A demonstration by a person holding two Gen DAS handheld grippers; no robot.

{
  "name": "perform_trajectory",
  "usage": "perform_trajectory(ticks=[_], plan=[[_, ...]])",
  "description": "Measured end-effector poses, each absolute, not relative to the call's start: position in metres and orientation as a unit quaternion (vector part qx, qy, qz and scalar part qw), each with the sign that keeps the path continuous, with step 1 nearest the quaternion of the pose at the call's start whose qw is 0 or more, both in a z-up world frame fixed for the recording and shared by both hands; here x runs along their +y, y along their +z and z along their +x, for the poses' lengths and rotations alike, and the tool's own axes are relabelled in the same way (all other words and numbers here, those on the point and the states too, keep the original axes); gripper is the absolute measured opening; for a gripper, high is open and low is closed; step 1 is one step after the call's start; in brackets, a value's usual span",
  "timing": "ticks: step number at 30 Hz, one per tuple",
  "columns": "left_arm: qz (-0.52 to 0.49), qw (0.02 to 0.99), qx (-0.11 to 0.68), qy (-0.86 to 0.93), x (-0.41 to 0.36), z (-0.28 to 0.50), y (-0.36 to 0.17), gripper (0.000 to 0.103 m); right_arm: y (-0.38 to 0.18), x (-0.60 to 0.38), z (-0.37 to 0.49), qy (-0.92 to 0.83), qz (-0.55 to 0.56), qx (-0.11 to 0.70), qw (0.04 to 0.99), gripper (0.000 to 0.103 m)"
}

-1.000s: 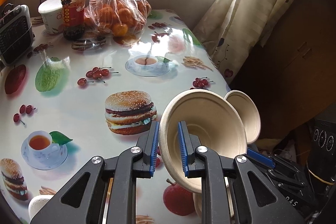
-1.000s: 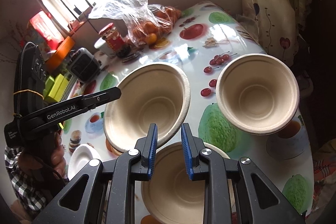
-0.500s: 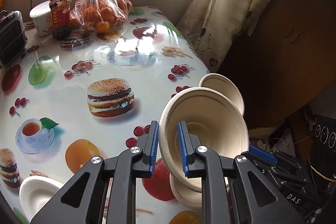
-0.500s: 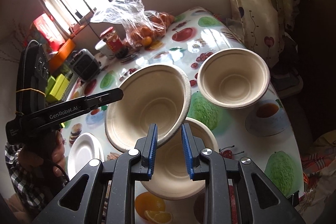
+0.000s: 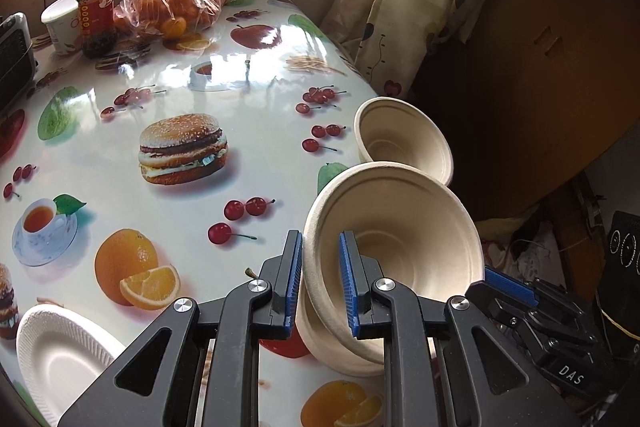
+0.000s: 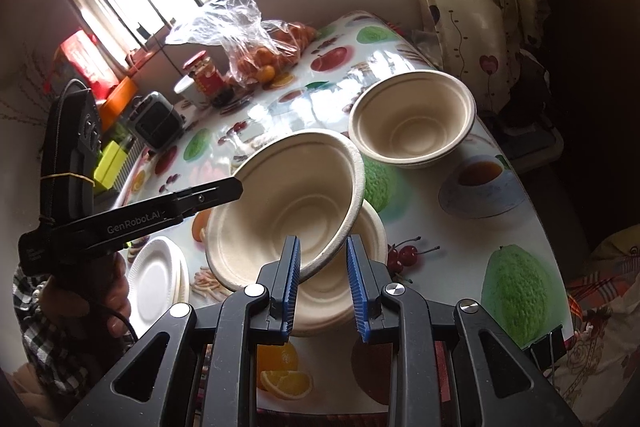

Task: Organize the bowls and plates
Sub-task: 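Press the bowl into the other bowl and open the left gripper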

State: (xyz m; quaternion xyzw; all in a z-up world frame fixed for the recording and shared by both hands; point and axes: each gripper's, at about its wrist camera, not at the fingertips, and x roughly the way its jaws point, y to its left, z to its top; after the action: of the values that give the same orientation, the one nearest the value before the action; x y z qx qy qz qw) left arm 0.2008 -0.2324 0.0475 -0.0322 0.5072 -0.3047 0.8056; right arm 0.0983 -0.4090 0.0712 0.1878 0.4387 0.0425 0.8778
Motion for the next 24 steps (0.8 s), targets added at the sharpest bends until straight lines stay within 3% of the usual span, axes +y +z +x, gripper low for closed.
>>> perform_trajectory(ticks=[24], plan=[[-0.008,0.796,0.529,-0.294,-0.239,0.187,0.017,0.019,0.036,-0.410,0.083,0.037,0.198,0.469,0.860,0.024]])
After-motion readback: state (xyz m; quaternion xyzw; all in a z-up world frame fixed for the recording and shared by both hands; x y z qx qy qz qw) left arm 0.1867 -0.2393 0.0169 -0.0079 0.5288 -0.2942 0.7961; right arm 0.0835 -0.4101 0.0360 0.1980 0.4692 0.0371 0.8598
